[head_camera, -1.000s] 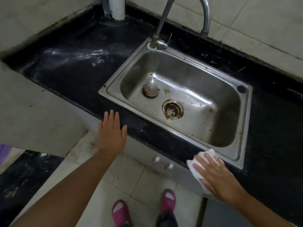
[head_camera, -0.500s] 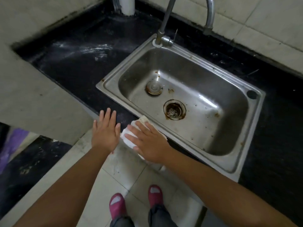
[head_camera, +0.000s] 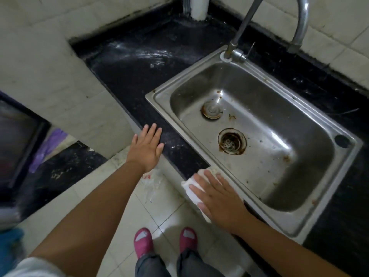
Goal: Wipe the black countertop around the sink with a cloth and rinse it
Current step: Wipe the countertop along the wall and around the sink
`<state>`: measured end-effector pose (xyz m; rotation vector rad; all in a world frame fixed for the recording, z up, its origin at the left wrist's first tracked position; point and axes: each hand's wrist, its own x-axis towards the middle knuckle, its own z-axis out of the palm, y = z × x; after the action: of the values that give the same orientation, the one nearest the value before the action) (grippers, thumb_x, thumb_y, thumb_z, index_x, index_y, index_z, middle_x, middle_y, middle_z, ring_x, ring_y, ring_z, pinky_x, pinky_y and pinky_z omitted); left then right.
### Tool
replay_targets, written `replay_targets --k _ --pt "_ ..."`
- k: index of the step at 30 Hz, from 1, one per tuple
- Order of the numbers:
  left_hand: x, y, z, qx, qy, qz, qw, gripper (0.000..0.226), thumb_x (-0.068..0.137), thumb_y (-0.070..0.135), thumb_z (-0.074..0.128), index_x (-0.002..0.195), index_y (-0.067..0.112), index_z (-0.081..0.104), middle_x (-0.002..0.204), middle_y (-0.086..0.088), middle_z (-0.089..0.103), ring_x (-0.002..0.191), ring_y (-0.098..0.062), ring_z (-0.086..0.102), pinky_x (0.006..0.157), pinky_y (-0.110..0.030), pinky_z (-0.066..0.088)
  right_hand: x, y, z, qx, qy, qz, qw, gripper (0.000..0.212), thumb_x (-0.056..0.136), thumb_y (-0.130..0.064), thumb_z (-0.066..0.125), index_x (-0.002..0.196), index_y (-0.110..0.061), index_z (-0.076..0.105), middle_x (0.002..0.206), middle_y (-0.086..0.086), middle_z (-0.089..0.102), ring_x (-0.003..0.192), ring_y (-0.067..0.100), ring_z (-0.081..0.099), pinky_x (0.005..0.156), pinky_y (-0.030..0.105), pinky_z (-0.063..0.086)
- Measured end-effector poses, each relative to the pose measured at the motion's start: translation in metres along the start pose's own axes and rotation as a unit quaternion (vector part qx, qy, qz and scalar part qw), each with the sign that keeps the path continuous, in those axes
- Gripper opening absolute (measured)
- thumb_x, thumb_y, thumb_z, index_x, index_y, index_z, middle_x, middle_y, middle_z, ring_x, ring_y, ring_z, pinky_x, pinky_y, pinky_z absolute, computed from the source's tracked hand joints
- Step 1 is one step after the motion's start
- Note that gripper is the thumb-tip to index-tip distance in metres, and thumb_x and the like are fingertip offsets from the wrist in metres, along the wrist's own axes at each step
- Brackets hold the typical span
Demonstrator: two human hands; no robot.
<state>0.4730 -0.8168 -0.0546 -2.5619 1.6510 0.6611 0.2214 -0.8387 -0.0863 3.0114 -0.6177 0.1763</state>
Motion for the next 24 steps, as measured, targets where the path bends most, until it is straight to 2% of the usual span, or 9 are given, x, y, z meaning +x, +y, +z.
replay_targets --k 3,5,7,9,12,14,17,20,24 --pt "0.002 -0.001 -0.009 -0.070 -0.016 -0.004 0.997 0.049 0.100 0.032 0.018 0.147 0.020 0.007 0.155 0.002 -0.006 0.142 -0.015 -0.010 0.113 -0.039 -0.002 0.068 -0.011 0.004 0.019 -0.016 0.036 0.999 0.047 0.083 -0.036 0.036 0.128 -0.022 0.041 0.134 0.005 0.053 0.126 0.025 0.035 0.110 0.040 0.017" --pt "0.004 -0.002 -0.019 -0.089 -0.030 -0.003 0.996 0.048 0.100 0.032 0.018 0.146 0.021 0.012 0.156 0.003 -0.002 0.142 -0.014 -0.007 0.113 -0.041 -0.001 0.085 -0.015 0.004 0.028 -0.027 0.060 0.997 0.048 0.083 -0.035 0.035 0.128 -0.020 0.044 0.133 0.007 0.054 0.127 0.026 0.034 0.111 0.040 0.012" --pt "0.003 -0.006 -0.023 -0.073 -0.041 -0.002 0.996 0.047 0.100 0.032 0.018 0.146 0.022 0.013 0.156 0.002 -0.002 0.143 -0.015 -0.006 0.113 -0.042 0.000 0.075 -0.017 0.003 0.017 -0.033 0.076 0.996 0.050 0.084 -0.036 0.035 0.128 -0.019 0.050 0.134 0.008 0.054 0.128 0.026 0.033 0.111 0.039 0.008" --pt "0.001 -0.011 -0.022 -0.039 -0.039 -0.010 0.998 0.048 0.100 0.033 0.017 0.147 0.024 0.009 0.156 0.002 -0.004 0.143 -0.017 -0.007 0.114 -0.042 0.000 0.049 -0.018 0.001 0.004 -0.038 0.095 0.995 0.048 0.088 -0.038 0.031 0.129 -0.019 0.047 0.136 0.007 0.051 0.129 0.026 0.033 0.111 0.041 0.007" --pt "0.001 -0.012 -0.017 0.014 -0.031 -0.012 0.999 0.050 0.100 0.035 0.016 0.147 0.025 0.001 0.155 0.001 -0.009 0.142 -0.020 -0.012 0.114 -0.041 -0.002 0.002 -0.013 -0.002 -0.002 -0.036 0.122 0.992 0.049 0.098 -0.037 0.007 0.129 -0.020 0.041 0.139 0.006 0.039 0.128 0.026 0.034 0.111 0.043 0.008" --pt "0.003 -0.008 -0.018 0.014 -0.020 -0.022 0.999 0.051 0.100 0.036 0.015 0.147 0.024 -0.002 0.155 0.000 -0.011 0.141 -0.020 -0.014 0.114 -0.040 -0.004 -0.020 -0.008 -0.006 -0.005 -0.028 0.127 0.991 0.052 0.097 -0.036 0.003 0.128 -0.020 0.043 0.138 0.006 0.038 0.126 0.027 0.036 0.110 0.044 0.009" --pt "0.007 -0.005 -0.018 0.010 -0.018 -0.039 0.999 0.052 0.100 0.037 0.013 0.146 0.021 -0.004 0.155 -0.002 -0.013 0.141 -0.020 -0.015 0.114 -0.039 -0.005 -0.018 -0.007 -0.009 -0.002 -0.014 0.129 0.992 0.047 0.097 -0.035 0.009 0.127 -0.021 0.043 0.137 0.005 0.038 0.125 0.026 0.037 0.110 0.045 0.008" --pt "0.011 -0.004 -0.016 0.034 -0.035 -0.036 0.998 0.053 0.100 0.037 0.013 0.146 0.019 -0.008 0.154 -0.003 -0.017 0.141 -0.021 -0.016 0.114 -0.039 -0.004 0.018 -0.009 -0.006 0.014 -0.001 0.105 0.994 0.047 0.086 -0.038 0.032 0.129 -0.020 0.041 0.138 0.004 0.041 0.128 0.024 0.035 0.111 0.042 0.008" --pt "0.014 -0.013 -0.019 0.044 -0.057 -0.024 0.997 0.053 0.100 0.035 0.014 0.145 0.020 -0.011 0.154 -0.003 -0.017 0.141 -0.020 -0.016 0.114 -0.041 -0.001 0.083 -0.014 -0.002 0.029 -0.039 0.110 0.993 0.053 0.082 -0.038 0.032 0.129 -0.018 0.048 0.135 0.005 0.052 0.129 0.024 0.032 0.111 0.040 0.006"
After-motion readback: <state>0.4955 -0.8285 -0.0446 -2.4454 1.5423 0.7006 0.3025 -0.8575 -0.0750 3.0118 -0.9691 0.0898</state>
